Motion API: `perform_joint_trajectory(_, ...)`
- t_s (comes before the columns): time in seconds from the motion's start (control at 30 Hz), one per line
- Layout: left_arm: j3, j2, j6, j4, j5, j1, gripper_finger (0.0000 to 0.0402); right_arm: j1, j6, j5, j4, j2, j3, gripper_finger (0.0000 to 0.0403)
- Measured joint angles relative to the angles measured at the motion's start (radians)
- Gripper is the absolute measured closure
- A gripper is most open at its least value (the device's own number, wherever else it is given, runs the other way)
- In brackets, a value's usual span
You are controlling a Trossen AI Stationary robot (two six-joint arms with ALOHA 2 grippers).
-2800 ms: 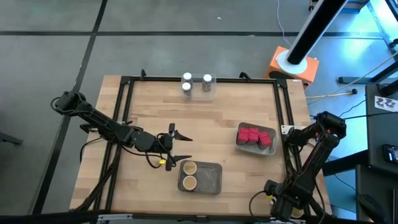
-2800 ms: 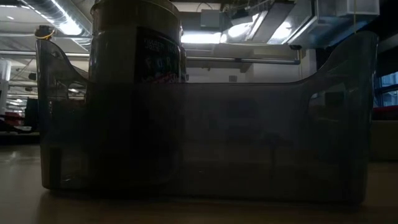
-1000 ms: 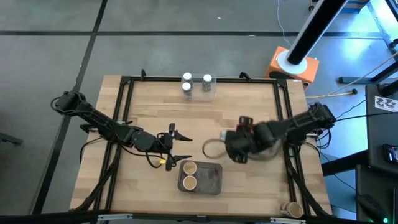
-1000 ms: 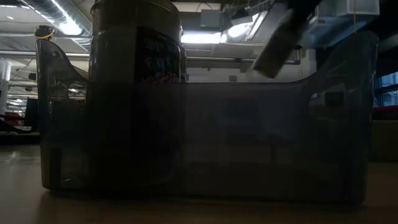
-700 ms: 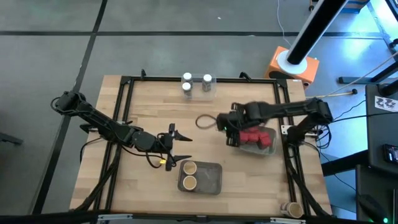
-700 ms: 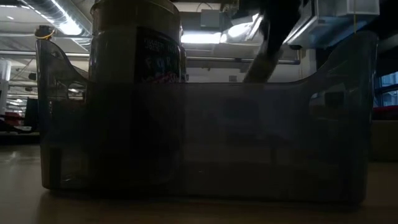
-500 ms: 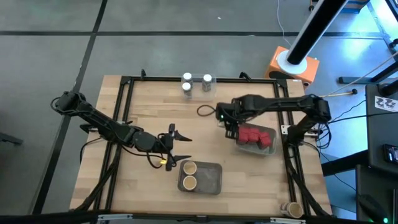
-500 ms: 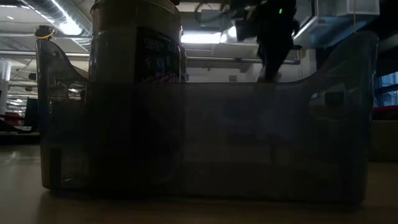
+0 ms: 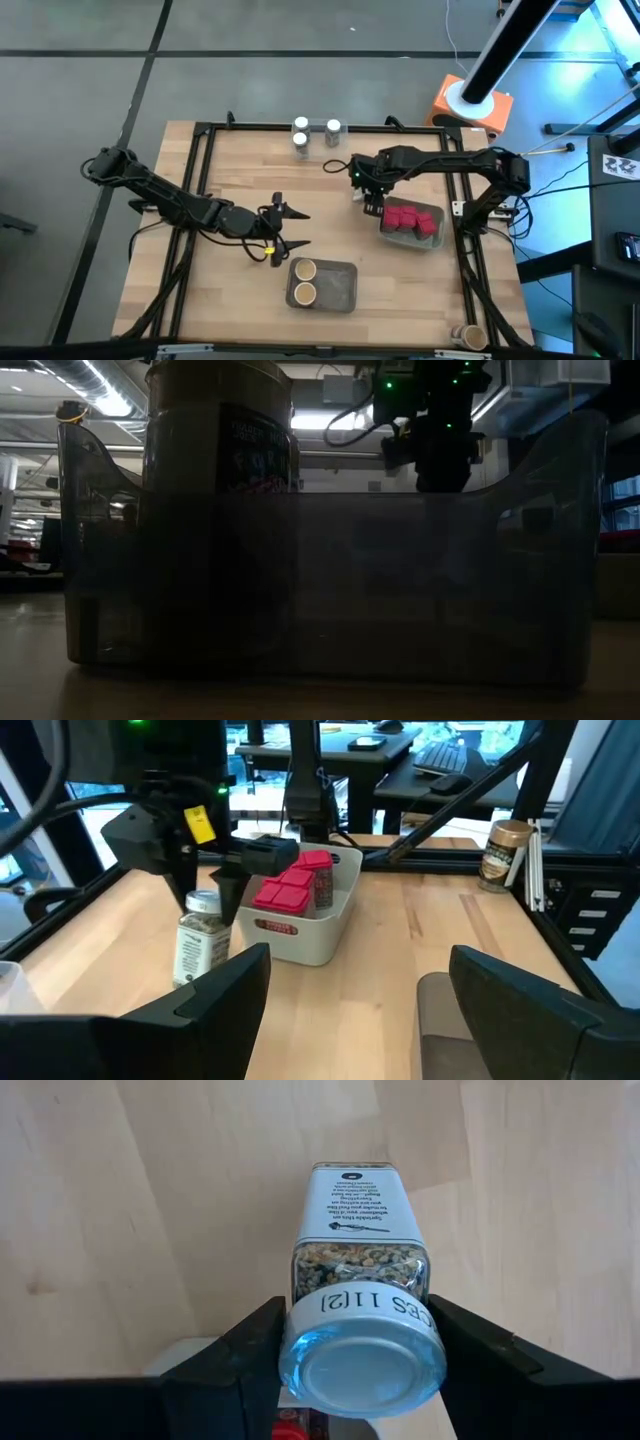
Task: Sort spices by type
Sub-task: Put the white seasoning bottle into the transparent bin
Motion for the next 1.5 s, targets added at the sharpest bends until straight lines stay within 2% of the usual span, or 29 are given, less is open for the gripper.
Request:
perform_joint_trajectory(0.53,0.000,0.000,-0.020,-0.007,0.000,0.001,0.0109,0.003,-0.023,-0.015,-0.040,0.006,-0.016,0.0196)
perform_joint_trajectory(1.3,0.000,0.000,-0.025,-0.027,0.001,0.006,0.0109,0.003,0.030,-0.051,-0.072,0.044,-0.013,0.0194)
perform_joint_trajectory(1.5,0.000,0.000,-0.026,-0.032,0.001,0.006,0.0109,0.003,0.036,-0.058,-0.106,0.053,0.026,0.0194)
